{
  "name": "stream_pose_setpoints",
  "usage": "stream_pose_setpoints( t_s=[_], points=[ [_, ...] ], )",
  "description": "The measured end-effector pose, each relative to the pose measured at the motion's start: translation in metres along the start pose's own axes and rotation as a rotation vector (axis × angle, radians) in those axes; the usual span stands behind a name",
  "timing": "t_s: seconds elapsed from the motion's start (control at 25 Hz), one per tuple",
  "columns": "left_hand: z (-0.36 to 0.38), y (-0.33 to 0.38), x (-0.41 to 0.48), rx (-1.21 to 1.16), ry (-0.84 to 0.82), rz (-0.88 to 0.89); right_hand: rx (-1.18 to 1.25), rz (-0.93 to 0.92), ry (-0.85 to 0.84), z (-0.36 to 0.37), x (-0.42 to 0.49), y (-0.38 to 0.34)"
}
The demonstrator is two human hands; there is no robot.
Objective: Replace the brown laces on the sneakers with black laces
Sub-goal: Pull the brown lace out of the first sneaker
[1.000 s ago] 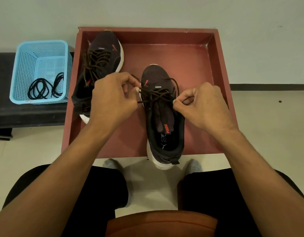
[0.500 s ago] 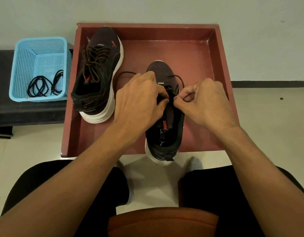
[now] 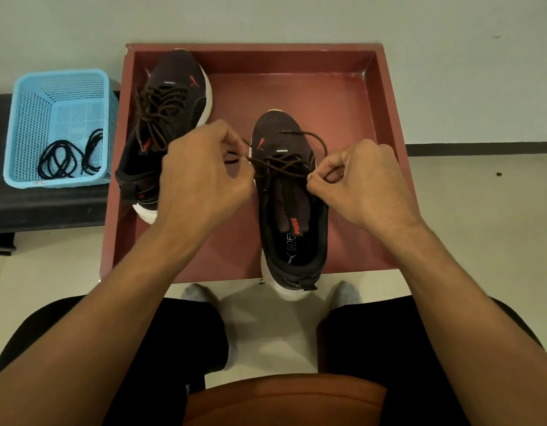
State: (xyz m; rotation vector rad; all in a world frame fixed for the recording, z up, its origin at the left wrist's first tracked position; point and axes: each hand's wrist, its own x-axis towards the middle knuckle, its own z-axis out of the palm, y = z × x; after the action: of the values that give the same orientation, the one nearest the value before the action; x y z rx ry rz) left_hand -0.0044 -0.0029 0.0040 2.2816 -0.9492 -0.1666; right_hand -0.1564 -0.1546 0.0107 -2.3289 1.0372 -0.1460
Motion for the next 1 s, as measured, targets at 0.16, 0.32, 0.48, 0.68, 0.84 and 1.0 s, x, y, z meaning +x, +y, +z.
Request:
stream_pose_setpoints(
  t_s=[0.16, 0.32, 0.48, 0.68, 0.84, 1.0],
  points=[
    [0.015, 0.023, -0.009, 0.187, -0.086, 0.223, 0.007, -0.007, -0.002, -0.001, -0.001, -0.003],
    [0.030, 0.032, -0.012, 0.290, -0.130, 0.233, 0.003, 0.005, -0.011, -0.002, -0.002, -0.006],
    [0.035, 0.026, -0.010, 0.270, -0.122, 0.180, -0.004, 0.019, -0.012, -0.001, -0.003, -0.007],
    [0.023, 0.012, -0.002, 0.104, -0.119, 0.024, 0.005, 0.033, -0.001, -0.001, -0.002, -0.004],
    [-0.012, -0.018, -0.004, -0.034, 0.024, -0.123, 0.010, 0.036, -0.007, -0.001, -0.001, -0.003],
    [-0.012, -0.010, -0.006, -0.011, 0.092, -0.070, -0.006, 0.031, -0.010, -0.001, -0.001, -0.003]
  ],
)
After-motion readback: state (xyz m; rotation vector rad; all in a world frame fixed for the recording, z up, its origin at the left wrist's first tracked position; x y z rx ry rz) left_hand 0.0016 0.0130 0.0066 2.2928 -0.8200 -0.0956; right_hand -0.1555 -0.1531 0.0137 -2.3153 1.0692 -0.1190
